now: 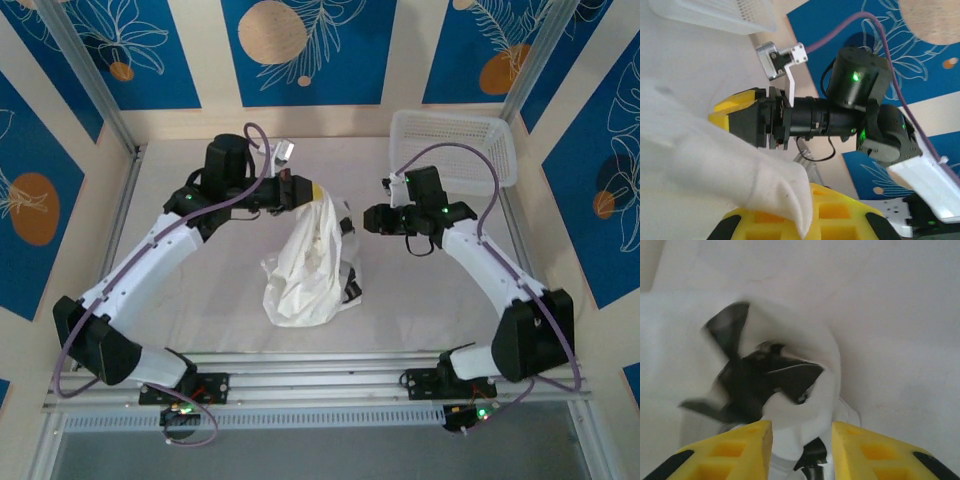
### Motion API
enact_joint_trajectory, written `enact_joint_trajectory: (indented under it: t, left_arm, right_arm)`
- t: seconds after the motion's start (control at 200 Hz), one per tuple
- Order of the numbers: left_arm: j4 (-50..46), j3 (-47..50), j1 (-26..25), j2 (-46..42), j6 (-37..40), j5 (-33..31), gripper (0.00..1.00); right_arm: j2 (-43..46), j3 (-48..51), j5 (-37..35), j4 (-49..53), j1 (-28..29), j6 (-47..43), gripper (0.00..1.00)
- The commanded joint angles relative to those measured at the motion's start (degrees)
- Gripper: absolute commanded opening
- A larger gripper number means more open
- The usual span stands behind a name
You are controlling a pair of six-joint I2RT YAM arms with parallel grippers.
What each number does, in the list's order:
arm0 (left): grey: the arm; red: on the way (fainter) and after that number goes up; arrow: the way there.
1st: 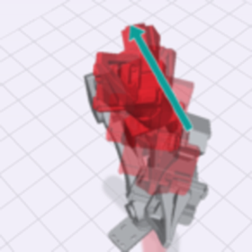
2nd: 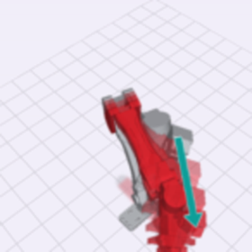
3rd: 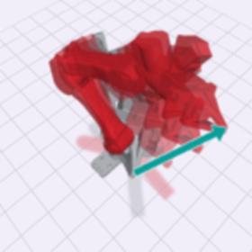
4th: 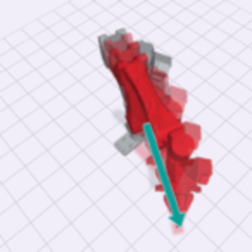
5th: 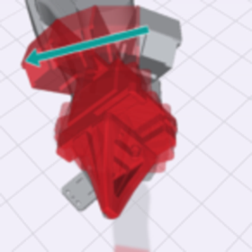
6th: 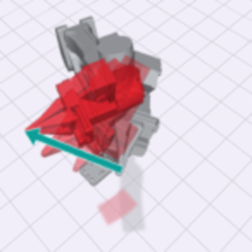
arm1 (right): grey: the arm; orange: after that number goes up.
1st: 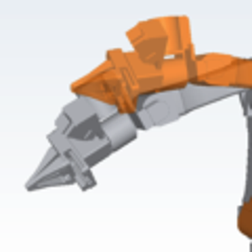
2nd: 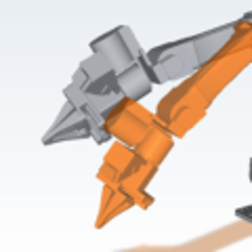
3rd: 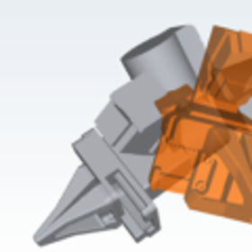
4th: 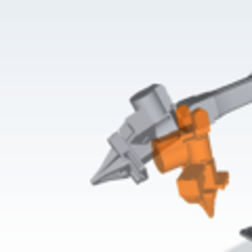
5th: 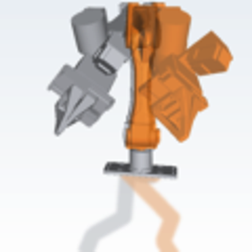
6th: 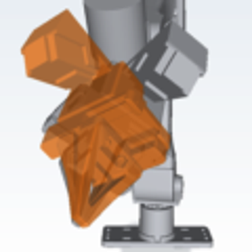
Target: Fold the inside-out t-shirt
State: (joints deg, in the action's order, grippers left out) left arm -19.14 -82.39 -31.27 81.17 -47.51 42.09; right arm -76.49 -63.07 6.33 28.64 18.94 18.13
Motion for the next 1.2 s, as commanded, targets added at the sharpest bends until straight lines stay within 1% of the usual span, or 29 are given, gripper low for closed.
enact_joint_trajectory:
  t: [0.0, 0.09, 0.15, 0.205, 0.255, 0.29, 0.35, 0.415, 0.465, 0.5, 0.54, 0.57, 0.59, 0.635, 0.675, 0.695, 0.7, 0.73, 0.76, 0.825, 0.875, 0.905, 0.94, 1.005, 1.085, 1.15, 1.195]
  left_arm:
    - [-3.5, -2.3, 0.2, 0.8, -3.2, 2.2, 0.0]
    - [-7.9, -5.3, 0.1, 1.8, -2.1, -0.6, 0.0]
    - [-9.9, -7.0, 0.2, 2.4, -1.6, -1.4, 0.0]
    - [-10.4, -7.9, 0.2, 2.6, -1.8, -1.7, 0.0]
    - [-10.2, -8.2, 0.2, 2.5, -2.2, -1.9, 0.0]
    - [-10.2, -8.3, 0.2, 2.5, -2.4, -2.2, 0.0]
    - [-10.4, -8.3, 0.2, 2.3, -2.7, -2.5, 0.0]
    - [-10.7, -8.3, 0.2, 2.2, -2.9, -2.8, 0.0]
    - [-11.4, -8.4, 0.2, 1.9, -2.8, -3.1, 0.0]
    - [-12.3, -8.5, 0.2, 1.7, -2.4, -3.7, 0.0]
    - [-13.3, -8.7, 0.3, 1.3, -1.8, -4.5, 0.0]
    - [-13.9, -8.7, 0.4, 1.2, -1.4, -5.0, 0.0]
    - [-14.2, -8.6, 0.6, 1.1, -1.3, -5.3, 0.0]
    - [-14.6, -8.6, 1.2, 0.9, -1.3, -5.6, 0.0]
    - [-14.8, -8.4, 2.0, 0.7, -1.0, -5.8, 0.0]
    - [-14.9, -8.3, 2.5, 0.7, -0.7, -5.9, 0.0]
    - [-14.9, -8.3, 2.6, 0.7, -0.6, -6.0, 0.0]
    - [-15.3, -8.3, 3.5, 0.8, 0.2, -6.3, 0.0]
    - [-16.2, -8.4, 4.6, 1.0, 1.6, -6.8, 0.0]
    - [-17.8, -8.4, 6.7, 2.0, 7.3, -8.8, 0.0]
    - [-18.7, -7.7, 8.1, 3.3, 12.3, -11.3, 0.0]
    - [-18.7, -7.3, 8.7, 4.4, 15.5, -12.4, 0.0]
    - [-19.1, -6.9, 9.5, 5.7, 18.0, -13.5, 0.0]
    - [-18.0, -5.9, 10.2, 7.5, 20.7, -13.8, 0.0]
    - [-16.5, -4.8, 10.2, 8.1, 22.3, -14.3, 0.0]
    - [-16.4, -4.5, 10.2, 7.3, 23.1, -15.2, 0.09]
    - [-16.4, -3.9, 10.2, 6.0, 23.8, -15.9, 0.19]
  right_arm:
    - [11.1, -2.9, -8.5, -0.4, 6.1, -2.7, 0.42]
    - [17.6, 1.2, -11.6, -6.8, 13.8, -5.3, 0.44]
    - [20.3, 4.6, -15.4, -12.2, 20.3, -8.8, 0.48]
    - [20.5, 6.7, -19.7, -16.4, 25.5, -12.1, 0.52]
    - [19.2, 8.1, -22.9, -20.5, 28.8, -15.6, 0.54]
    - [17.4, 8.8, -26.9, -23.1, 30.6, -17.9, 0.55]
    - [13.0, 8.6, -35.6, -25.7, 32.0, -21.4, 0.57]
    - [7.0, 6.3, -42.8, -25.6, 31.6, -23.9, 0.58]
    - [2.8, 4.3, -49.3, -24.9, 31.2, -23.9, 0.58]
    - [0.8, 3.1, -51.0, -23.9, 30.9, -23.7, 0.58]
    - [-0.3, 2.3, -50.5, -22.9, 30.5, -23.3, 0.56]
    - [-0.3, 2.2, -48.8, -22.6, 30.2, -23.0, 0.52]
    - [-0.1, 2.3, -47.3, -22.5, 30.0, -22.7, 0.47]
    - [1.1, 2.7, -42.8, -22.0, 29.8, -22.1, 0.28]
    - [2.5, 2.9, -37.5, -21.0, 29.5, -21.7, 0.12]
    - [3.3, 3.0, -34.1, -20.4, 29.5, -21.4, 0.07]
    - [3.3, 3.0, -32.0, -20.2, 29.4, -21.4, 0.07]
    - [4.6, 3.0, -26.5, -19.0, 29.3, -21.1, 0.05]
    - [6.0, 3.0, -19.6, -17.9, 28.9, -20.7, 0.0]
    - [8.7, 3.1, -4.3, -16.4, 27.3, -18.5, 0.0]
    - [10.8, 3.6, 7.2, -17.4, 25.5, -15.2, 0.0]
    - [12.0, 4.1, 12.4, -19.1, 24.3, -12.5, 0.0]
    - [13.1, 4.8, 16.9, -21.6, 23.1, -9.3, 0.0]
    - [14.7, 5.8, 22.3, -25.7, 20.8, -4.4, 0.0]
    - [16.1, 7.0, 24.6, -30.0, 18.6, -0.7, 0.0]
    - [16.5, 8.3, 24.9, -32.3, 17.2, 0.3, 0.0]
    - [16.5, 8.8, 25.1, -32.7, 16.5, 0.4, 0.0]
